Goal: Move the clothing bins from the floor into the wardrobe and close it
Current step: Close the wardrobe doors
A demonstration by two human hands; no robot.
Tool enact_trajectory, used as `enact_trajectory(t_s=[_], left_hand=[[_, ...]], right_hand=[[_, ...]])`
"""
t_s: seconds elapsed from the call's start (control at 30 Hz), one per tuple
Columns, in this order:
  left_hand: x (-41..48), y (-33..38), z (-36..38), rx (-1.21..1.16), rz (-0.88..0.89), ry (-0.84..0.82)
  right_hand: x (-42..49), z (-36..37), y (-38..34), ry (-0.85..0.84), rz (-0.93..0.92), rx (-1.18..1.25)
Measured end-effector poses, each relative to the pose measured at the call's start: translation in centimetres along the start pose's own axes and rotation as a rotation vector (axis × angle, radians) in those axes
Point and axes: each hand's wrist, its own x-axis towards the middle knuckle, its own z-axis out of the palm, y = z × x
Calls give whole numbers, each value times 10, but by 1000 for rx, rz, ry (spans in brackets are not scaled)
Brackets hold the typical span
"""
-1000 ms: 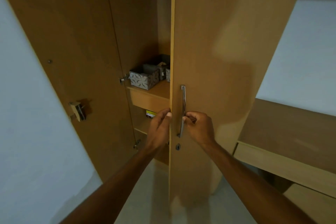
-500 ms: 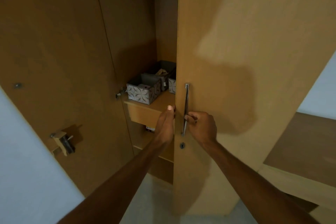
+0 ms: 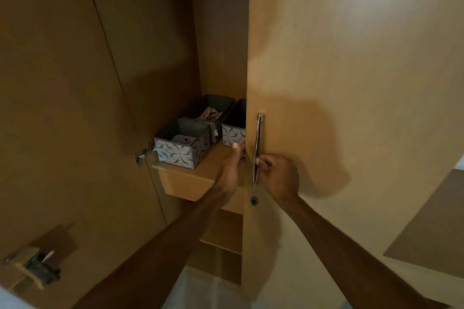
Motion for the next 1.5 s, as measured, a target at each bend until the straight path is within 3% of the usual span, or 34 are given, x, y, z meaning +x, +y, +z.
enact_trajectory(t_s=[0.37, 0.5, 0.7, 0.87, 1.13, 1.37, 1.5], left_hand=[[34, -8, -5, -65, 42, -33], [29, -9, -7, -81, 87, -52], [0, -45, -45, -112, 104, 178], [-44, -78, -105, -126, -4, 371], [-156, -74, -223, 0, 29, 800], [-251, -18, -306, 319, 266, 1259], [-261, 11, -347, 374, 165, 1189]], right_hand=[[26, 17, 17, 32, -23, -55], [18, 19, 16, 50, 6, 25], [-30, 26, 20, -69, 102, 184], [-57, 63, -8, -266, 145, 282], [-106, 149, -126, -632, 20, 502], [-131, 189, -241, -730, -150, 606], [-140, 190, -298, -690, -218, 639]])
